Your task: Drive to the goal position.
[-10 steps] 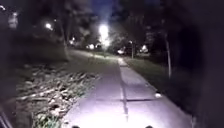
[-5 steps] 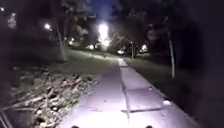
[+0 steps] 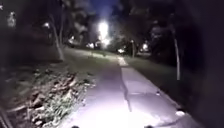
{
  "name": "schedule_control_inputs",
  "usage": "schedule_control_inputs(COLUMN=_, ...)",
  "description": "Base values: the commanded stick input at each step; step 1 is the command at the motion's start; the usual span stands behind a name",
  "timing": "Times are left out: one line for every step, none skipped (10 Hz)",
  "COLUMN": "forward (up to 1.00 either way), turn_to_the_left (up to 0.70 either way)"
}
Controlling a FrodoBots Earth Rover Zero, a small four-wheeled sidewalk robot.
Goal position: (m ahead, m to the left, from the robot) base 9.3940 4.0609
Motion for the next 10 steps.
schedule_control_inputs(forward=0.7, turn_to_the_left=0.0)
schedule_control_inputs(forward=0.7, turn_to_the_left=0.0)
schedule_control_inputs(forward=0.7, turn_to_the_left=0.0)
schedule_control_inputs(forward=0.7, turn_to_the_left=0.0)
schedule_control_inputs(forward=0.7, turn_to_the_left=0.0)
schedule_control_inputs(forward=0.7, turn_to_the_left=0.0)
schedule_control_inputs(forward=0.7, turn_to_the_left=0.0)
schedule_control_inputs(forward=0.7, turn_to_the_left=0.0)
schedule_control_inputs(forward=0.7, turn_to_the_left=0.0)
schedule_control_inputs(forward=0.7, turn_to_the_left=0.0)
